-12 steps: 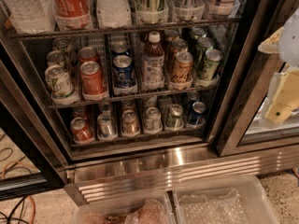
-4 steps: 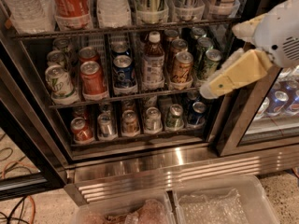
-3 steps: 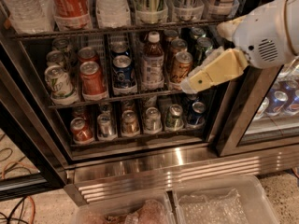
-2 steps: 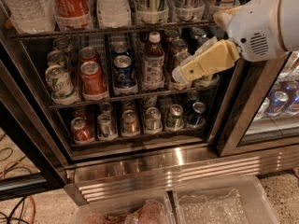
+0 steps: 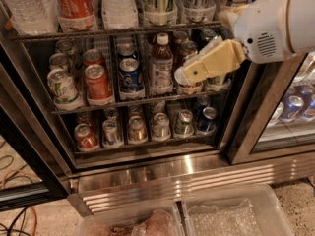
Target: Pick green can from top shelf of fridge
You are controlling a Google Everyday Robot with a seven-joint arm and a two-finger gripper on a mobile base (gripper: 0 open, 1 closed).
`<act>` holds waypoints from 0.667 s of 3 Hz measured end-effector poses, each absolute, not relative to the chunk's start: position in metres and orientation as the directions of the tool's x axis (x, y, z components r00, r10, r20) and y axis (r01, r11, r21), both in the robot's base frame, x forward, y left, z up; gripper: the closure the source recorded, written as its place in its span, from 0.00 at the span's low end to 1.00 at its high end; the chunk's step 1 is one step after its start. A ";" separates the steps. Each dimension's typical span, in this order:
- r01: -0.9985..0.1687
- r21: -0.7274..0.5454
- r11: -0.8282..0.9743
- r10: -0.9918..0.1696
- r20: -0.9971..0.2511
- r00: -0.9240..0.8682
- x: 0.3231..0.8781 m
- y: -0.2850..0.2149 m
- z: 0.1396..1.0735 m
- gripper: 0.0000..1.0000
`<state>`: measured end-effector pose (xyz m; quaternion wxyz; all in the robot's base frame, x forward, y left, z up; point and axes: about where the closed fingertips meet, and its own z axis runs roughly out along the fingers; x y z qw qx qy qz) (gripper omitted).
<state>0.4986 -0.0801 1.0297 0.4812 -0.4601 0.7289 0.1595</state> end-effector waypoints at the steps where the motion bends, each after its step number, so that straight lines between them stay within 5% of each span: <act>1: -0.826 -0.216 0.521 -0.480 -0.874 -0.074 0.505 -0.062 1.032 0.00; 2: -0.806 -0.227 0.547 -0.432 -0.901 -0.040 0.515 -0.049 1.035 0.00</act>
Offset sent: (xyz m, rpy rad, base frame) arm 0.0358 0.0406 0.0061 0.1722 -0.1442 -0.0396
